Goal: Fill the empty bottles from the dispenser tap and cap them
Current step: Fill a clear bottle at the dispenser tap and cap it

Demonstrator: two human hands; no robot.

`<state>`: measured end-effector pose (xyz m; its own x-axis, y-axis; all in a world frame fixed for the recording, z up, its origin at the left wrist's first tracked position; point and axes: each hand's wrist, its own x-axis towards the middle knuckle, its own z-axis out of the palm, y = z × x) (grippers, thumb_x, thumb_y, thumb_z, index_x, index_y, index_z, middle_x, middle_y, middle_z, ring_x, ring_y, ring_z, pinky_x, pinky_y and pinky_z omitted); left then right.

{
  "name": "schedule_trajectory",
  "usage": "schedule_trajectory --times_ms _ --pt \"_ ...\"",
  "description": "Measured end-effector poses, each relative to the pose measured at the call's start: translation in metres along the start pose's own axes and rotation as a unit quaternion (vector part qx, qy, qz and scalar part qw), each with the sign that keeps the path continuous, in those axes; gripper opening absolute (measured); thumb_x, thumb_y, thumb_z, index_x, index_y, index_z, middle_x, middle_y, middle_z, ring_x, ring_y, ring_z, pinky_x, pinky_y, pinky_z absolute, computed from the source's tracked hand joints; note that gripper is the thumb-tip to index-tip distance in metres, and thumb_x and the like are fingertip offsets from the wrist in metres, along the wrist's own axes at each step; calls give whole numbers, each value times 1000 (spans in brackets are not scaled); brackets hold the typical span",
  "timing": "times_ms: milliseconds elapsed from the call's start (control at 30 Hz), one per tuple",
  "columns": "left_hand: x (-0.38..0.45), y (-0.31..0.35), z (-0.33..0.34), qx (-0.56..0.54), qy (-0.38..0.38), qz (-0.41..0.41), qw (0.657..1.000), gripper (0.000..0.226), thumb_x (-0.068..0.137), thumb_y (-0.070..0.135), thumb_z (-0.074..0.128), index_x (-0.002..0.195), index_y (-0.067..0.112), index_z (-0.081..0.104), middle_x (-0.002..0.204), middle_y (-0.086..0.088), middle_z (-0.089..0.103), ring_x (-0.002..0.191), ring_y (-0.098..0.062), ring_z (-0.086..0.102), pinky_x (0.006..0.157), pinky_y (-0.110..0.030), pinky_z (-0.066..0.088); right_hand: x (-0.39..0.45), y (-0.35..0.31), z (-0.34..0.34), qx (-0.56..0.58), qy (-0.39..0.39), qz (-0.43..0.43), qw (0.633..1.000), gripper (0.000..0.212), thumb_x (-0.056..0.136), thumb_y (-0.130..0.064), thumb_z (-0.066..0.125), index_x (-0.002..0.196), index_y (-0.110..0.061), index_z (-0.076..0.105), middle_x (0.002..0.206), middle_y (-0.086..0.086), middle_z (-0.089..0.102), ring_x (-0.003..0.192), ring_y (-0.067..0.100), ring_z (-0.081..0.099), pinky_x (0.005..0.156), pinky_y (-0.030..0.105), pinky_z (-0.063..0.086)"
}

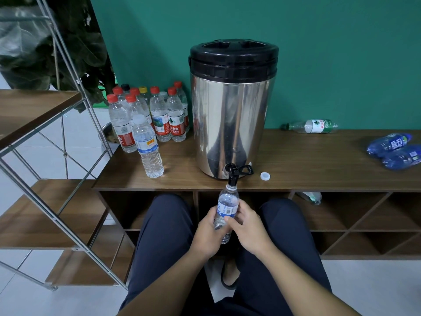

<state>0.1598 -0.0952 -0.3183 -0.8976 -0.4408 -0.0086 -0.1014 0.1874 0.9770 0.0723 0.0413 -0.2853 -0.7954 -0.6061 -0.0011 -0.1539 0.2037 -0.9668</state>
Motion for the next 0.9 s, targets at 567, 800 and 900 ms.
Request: schedule_trajectory --times_ms 567,800,900 --pt "-1 2 0 -3 0 6 1000 45 100 20 80 141 33 65 123 11 80 112 -9 77 103 -38 62 0 0 -1 -1 -5 2 1000 57 102 -1 75 150 -29 62 130 -12 80 123 9 76 111 43 60" --pt "-1 2 0 -12 -2 5 1000 46 100 23 82 142 32 64 124 11 80 114 -10 77 104 -40 61 1 3 -1 -3 -7 3 1000 56 102 -4 75 150 -31 62 130 -10 80 124 10 76 112 45 59" --pt "-1 2 0 -9 -1 5 1000 46 100 22 81 142 32 65 123 11 80 113 -9 77 104 -39 62 1 3 0 -5 -6 3 1000 57 102 -5 76 150 -32 61 132 -11 79 125 10 75 112 45 59"
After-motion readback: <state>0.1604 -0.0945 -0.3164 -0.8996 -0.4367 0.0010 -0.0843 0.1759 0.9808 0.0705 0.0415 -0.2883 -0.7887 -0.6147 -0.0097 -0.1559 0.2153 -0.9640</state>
